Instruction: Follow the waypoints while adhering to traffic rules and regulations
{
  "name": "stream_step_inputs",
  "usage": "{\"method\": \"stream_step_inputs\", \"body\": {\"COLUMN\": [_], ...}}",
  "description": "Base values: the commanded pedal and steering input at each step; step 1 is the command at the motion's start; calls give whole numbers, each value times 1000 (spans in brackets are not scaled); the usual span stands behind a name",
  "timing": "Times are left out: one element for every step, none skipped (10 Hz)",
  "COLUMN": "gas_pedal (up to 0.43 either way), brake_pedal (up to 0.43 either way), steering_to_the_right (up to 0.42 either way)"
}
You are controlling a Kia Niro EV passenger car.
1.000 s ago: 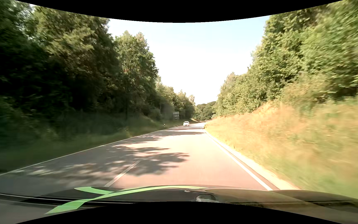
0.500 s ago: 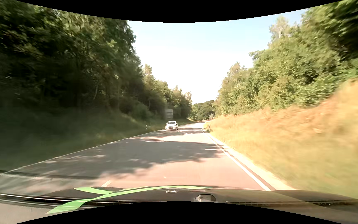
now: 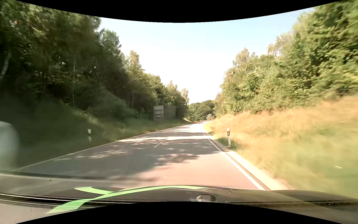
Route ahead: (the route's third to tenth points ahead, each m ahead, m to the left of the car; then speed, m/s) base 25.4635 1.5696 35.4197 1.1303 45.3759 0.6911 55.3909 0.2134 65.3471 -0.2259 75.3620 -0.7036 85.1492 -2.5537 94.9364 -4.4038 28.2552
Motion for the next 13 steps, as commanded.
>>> {"method": "stream_step_inputs", "body": {"gas_pedal": [339,339,350,350,350,319,280,268,268,280,299,319,331], "brake_pedal": [0,0,0,0,0,0,0,0,0,0,0,0,0], "steering_to_the_right": [6,7,7,7,7,7,7,7,7,7,7,7,7]}}
